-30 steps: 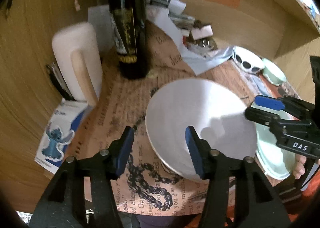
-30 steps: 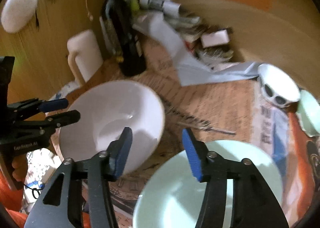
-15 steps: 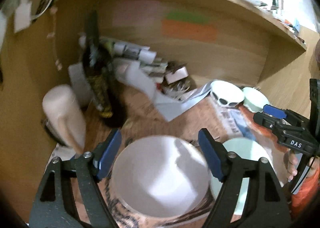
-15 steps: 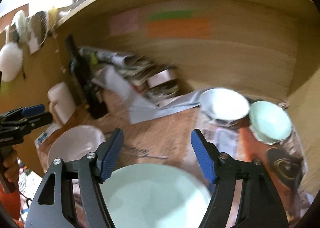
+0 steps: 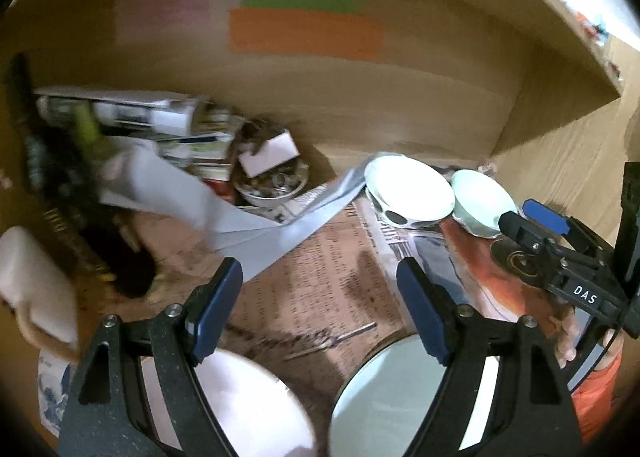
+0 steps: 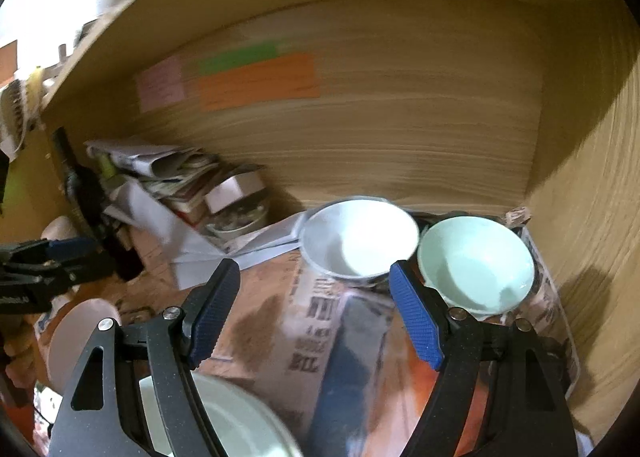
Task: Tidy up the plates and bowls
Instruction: 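Move the left tool to the black-dotted white bowl and grasp its rim, then lift the white bowl and carry it toward the grey bowl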
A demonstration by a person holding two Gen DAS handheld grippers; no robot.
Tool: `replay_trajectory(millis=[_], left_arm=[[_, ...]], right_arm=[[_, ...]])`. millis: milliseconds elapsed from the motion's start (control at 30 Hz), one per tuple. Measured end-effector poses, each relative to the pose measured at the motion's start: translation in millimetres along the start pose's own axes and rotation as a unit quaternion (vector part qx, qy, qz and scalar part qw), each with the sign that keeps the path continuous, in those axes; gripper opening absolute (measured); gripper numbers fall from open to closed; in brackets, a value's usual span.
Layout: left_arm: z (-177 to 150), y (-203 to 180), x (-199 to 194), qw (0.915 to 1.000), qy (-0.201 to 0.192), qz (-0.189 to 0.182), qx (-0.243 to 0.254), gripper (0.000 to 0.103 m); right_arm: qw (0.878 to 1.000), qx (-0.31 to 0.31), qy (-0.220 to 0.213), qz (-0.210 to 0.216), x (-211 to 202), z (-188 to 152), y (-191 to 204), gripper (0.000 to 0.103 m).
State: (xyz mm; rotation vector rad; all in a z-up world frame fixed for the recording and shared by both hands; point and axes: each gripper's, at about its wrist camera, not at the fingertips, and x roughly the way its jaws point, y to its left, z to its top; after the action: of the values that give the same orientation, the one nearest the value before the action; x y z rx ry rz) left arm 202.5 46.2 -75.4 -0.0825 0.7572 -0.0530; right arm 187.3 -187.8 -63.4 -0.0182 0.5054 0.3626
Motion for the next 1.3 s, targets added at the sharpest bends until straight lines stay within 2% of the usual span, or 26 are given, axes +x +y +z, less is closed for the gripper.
replay_trajectory(millis=[233, 433, 500, 600, 833, 933, 1033, 1133, 1233, 1300], left_arm=[[27, -35, 51, 0.9990, 0.032, 0.016, 0.027, 0.080], [42, -53, 93, 0.9971, 0.064, 0.021, 0.036, 0.080], [45, -55, 108, 0.9964, 0.075, 0.024, 0.030, 0.080], [48, -54, 133, 0.9950, 0.099, 0.005, 0.014, 0.080], [53, -56, 173, 0.9914, 0.131, 0.006, -0.002, 0.077], [54, -59, 187, 0.9893, 0.145, 0.015, 0.000, 0.066], [55, -62, 196, 0.9889, 0.148, 0.010, 0.001, 0.060], [57, -68, 205, 0.9876, 0.157, 0.002, 0.008, 0.050], [56, -76, 219, 0.9849, 0.172, -0.001, 0.022, 0.038], [54, -81, 224, 0.9838, 0.176, -0.003, 0.031, 0.026]], right_arm=[[1.000, 0.020, 0.012, -0.009, 26, 9, -26, 0.074], [0.999, 0.031, 0.040, -0.015, 56, 9, -46, 0.074], [0.998, 0.043, 0.050, -0.010, 66, 6, -54, 0.074], [0.997, 0.052, 0.058, -0.007, 74, 2, -60, 0.074], [0.995, 0.067, 0.069, -0.001, 84, -7, -71, 0.074], [0.995, 0.069, 0.075, 0.001, 87, -10, -73, 0.074], [0.994, 0.074, 0.080, 0.007, 88, -11, -76, 0.074], [0.994, 0.076, 0.080, 0.010, 87, -11, -76, 0.074], [0.994, 0.075, 0.079, 0.009, 86, -12, -76, 0.072], [0.994, 0.076, 0.080, 0.012, 86, -12, -76, 0.071]])
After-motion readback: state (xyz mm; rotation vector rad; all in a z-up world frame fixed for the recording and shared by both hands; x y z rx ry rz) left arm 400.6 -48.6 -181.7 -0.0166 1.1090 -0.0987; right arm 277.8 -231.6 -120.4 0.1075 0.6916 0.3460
